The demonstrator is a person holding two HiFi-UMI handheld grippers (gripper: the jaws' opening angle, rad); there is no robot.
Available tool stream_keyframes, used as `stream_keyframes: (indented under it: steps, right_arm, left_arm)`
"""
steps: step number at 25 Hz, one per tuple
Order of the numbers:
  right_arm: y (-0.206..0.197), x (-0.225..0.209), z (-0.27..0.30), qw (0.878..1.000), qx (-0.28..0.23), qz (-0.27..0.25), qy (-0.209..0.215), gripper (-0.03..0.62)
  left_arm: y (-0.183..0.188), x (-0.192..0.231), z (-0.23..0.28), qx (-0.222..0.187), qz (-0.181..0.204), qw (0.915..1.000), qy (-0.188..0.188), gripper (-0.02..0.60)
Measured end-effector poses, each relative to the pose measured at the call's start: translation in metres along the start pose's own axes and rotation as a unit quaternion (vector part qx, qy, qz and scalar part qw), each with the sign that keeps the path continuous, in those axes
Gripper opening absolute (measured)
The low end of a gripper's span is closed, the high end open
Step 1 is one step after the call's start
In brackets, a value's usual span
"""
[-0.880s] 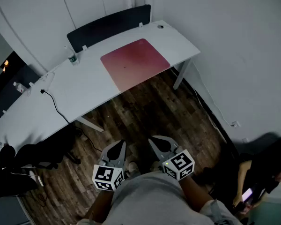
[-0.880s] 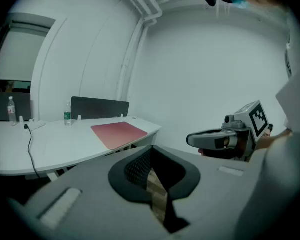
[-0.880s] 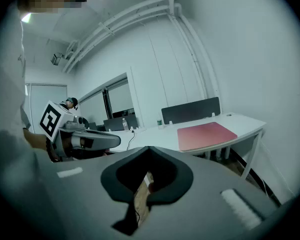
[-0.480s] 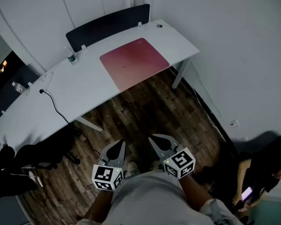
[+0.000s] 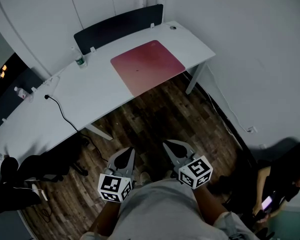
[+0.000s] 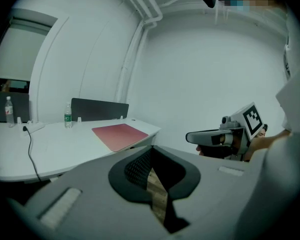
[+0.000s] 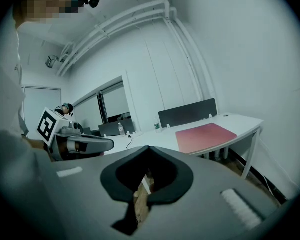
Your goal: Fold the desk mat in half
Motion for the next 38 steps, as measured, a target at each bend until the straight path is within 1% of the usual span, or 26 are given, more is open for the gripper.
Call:
stream_keyframes:
  steps: [5, 10, 17, 20, 25, 31, 34, 38]
  right_arm:
    - [0.0, 0.008, 0.004, 1.0, -0.001, 0.005, -0.015, 0.006]
    - [0.0, 0.005, 0.01, 1.0, 0.003, 0.006, -0.024, 0.006]
    - [0.001, -0.023, 0.028, 1.0, 0.011, 0.01, -0.023, 0.006]
    - [0.007, -0.046, 0.045, 1.0, 0.013, 0.003, -0.014, 0.006]
    - [0.028, -0.098, 0.083, 1.0, 0.013, -0.014, 0.005, 0.006]
    - [0.057, -0.164, 0.131, 0.998, 0.022, -0.049, 0.03, 0.006]
    - [0.071, -0.19, 0.154, 0.997, 0.027, -0.064, 0.046, 0.006]
    - [0.082, -0.222, 0.175, 0.994, 0.032, -0.075, 0.066, 0.006]
  left_arm:
    - [0.002, 0.012, -0.008, 0.0, 0.004, 1.0, -0.008, 0.02]
    - [0.004, 0.023, -0.002, 0.005, -0.001, 0.9999, -0.014, 0.02]
    - [0.013, 0.033, 0.033, 0.009, -0.001, 0.9997, -0.021, 0.02]
    - [0.021, 0.04, 0.058, 0.008, -0.006, 0.9998, -0.015, 0.02]
    - [0.04, 0.058, 0.11, 0.01, -0.007, 0.9999, 0.001, 0.02]
    - [0.07, 0.08, 0.168, 0.005, -0.014, 0.9995, 0.029, 0.02]
    - [0.082, 0.09, 0.192, 0.001, -0.02, 0.9988, 0.046, 0.02]
    - [0.093, 0.093, 0.221, -0.003, -0.026, 0.9977, 0.062, 0.02]
Point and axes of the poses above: the fingertips, and each gripper's own axes: z forward along the fingers, x to its left, y out of its top, the point moved 10 cm from there along -z, backward along the fingers, and after that the axes turned 5 degrees about -z, right-handed, at the moved point
